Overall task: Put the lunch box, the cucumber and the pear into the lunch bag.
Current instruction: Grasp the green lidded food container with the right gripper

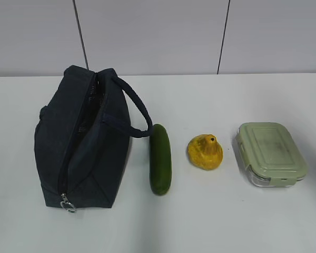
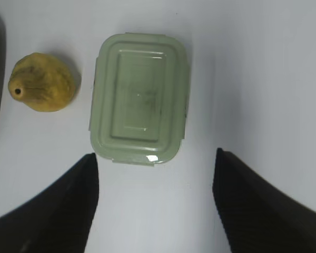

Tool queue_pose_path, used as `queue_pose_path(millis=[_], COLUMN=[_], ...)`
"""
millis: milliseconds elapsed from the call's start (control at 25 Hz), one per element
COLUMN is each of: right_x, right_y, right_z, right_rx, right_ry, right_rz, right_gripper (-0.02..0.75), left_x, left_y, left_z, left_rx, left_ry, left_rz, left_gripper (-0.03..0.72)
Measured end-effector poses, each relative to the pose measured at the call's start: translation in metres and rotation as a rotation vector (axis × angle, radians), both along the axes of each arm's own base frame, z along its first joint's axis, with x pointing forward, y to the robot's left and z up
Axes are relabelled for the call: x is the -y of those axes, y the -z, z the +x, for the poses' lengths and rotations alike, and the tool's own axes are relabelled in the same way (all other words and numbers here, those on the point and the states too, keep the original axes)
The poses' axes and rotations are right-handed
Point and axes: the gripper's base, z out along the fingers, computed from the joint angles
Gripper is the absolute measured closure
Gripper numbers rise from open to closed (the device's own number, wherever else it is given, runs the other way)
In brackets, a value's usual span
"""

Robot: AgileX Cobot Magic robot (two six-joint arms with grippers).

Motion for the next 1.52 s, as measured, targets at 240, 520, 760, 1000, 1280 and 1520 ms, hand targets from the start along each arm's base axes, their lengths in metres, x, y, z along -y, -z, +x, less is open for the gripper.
queue_pose_path(millis=[240, 520, 760, 1000, 1280, 1520], right_x=[-0.002, 0.013, 0.052, 0.061, 0.060, 0.066], right_y=[0.014, 0.035, 0.039, 0.042, 0.091, 0.109], right_z=[0.048, 0.080, 0.079, 0.075, 0.092, 0.102], right_rx=[-0.062, -0.118, -0.118, -0.150, -0.316, -0.304], right_ry=[-0.023, -0.014, 0.024, -0.073, -0.126, -0.093], right_rz=[0.008, 0.162, 0.269, 0.321, 0.439, 0.419], right_gripper=[0.208, 0.209, 0.209, 0.209, 0.209, 0.209], left_x=[0.000, 0.000, 0.000, 0.000, 0.000, 0.000], left_y=[0.000, 0.000, 0.000, 0.000, 0.000, 0.000], left_z=[0.000, 0.000, 0.000, 0.000, 0.000, 0.000], left_rx=[0.000, 0.000, 0.000, 0.000, 0.000, 0.000], left_ry=[0.000, 0.000, 0.000, 0.000, 0.000, 0.000], left_rz=[0.000, 0.000, 0.000, 0.000, 0.000, 0.000], left_gripper=[0.346, 0.346, 0.346, 0.346, 0.346, 0.346])
